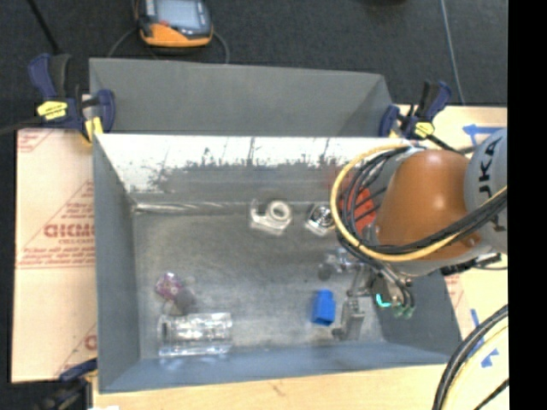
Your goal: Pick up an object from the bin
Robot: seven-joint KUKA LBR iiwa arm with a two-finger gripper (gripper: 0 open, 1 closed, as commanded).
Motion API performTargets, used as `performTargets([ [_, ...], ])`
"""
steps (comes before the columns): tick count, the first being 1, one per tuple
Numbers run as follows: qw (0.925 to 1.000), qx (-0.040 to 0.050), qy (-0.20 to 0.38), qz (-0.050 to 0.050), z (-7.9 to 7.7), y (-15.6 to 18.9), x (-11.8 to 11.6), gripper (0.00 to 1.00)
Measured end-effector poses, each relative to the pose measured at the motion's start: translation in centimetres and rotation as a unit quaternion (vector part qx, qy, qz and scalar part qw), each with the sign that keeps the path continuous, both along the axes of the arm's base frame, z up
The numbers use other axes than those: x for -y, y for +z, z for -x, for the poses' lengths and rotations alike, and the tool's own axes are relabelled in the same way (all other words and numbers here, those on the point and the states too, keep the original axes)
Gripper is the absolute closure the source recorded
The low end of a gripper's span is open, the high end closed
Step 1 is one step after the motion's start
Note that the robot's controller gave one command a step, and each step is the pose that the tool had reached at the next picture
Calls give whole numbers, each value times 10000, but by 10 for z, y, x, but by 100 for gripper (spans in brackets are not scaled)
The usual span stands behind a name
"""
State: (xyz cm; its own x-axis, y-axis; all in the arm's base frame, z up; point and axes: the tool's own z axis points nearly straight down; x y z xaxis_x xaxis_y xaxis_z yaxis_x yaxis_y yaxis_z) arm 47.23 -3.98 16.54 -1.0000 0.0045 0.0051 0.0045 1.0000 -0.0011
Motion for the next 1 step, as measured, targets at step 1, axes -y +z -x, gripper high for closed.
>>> performTargets([
  [1,9946,27,-1037,-4,-17,-97,26,0],
])
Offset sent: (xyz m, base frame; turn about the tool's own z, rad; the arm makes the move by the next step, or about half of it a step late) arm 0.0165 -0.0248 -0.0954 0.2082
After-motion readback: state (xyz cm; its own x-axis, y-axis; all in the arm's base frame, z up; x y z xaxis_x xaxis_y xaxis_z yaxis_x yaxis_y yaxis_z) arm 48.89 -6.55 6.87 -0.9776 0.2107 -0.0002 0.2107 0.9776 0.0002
